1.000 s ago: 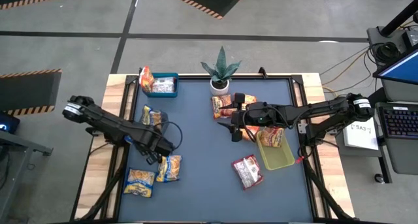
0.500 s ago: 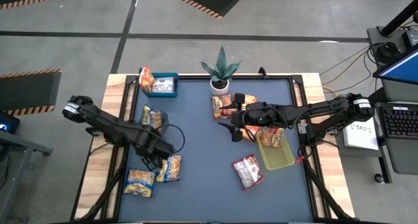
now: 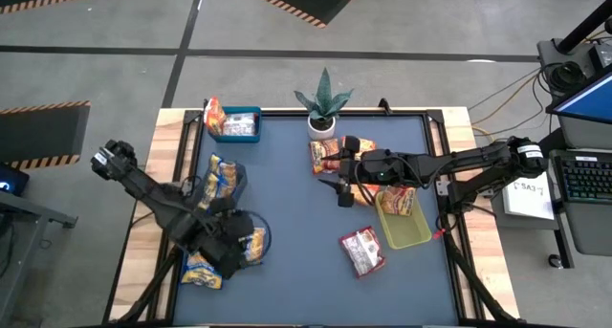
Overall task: Sort Maruchan noodles
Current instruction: Put the red noodle pack into the yellow bin
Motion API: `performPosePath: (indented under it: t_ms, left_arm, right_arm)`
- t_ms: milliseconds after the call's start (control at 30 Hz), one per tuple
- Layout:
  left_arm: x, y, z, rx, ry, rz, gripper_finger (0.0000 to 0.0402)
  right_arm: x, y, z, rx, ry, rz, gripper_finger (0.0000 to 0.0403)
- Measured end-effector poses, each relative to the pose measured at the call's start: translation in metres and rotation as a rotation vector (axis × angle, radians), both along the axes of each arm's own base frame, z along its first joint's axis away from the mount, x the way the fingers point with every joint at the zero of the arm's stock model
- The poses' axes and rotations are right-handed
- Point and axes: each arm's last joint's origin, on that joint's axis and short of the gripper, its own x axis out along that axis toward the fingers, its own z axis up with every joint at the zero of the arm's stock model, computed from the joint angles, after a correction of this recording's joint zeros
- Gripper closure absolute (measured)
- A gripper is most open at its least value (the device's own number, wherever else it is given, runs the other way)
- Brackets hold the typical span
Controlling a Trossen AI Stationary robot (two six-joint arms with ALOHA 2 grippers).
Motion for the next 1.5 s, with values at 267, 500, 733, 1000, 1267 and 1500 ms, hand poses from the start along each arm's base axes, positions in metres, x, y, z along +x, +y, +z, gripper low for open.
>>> performPosePath:
  t_ms: [267,500,733,1000,1267,1500]
  left_arm:
    - [0.007,-0.007,-0.017,0.275,-0.143,-0.173,0.0245]
    - [0.015,0.01,-0.043,0.357,-0.096,-0.213,0.0246]
    - [0.018,0.03,-0.057,0.433,-0.04,-0.191,0.0258]
    - [0.019,0.039,-0.061,0.521,-0.022,-0.157,0.0277]
    - [0.018,0.04,-0.064,0.518,-0.026,-0.149,0.028]
    - [0.019,0.039,-0.068,0.503,-0.037,-0.124,0.0281]
  right_arm:
    - [0.002,0.0,-0.008,0.281,0.02,-0.107,0.0133]
    - [0.012,-0.011,-0.039,0.461,0.204,-0.277,0.0137]
    - [0.031,-0.049,-0.056,0.507,0.532,-0.54,0.0144]
    - [0.052,-0.083,-0.104,0.517,0.728,-0.679,0.0145]
    - [0.062,-0.083,-0.118,0.505,0.757,-0.716,0.0155]
    - [0.066,-0.074,-0.117,0.495,0.741,-0.683,0.0251]
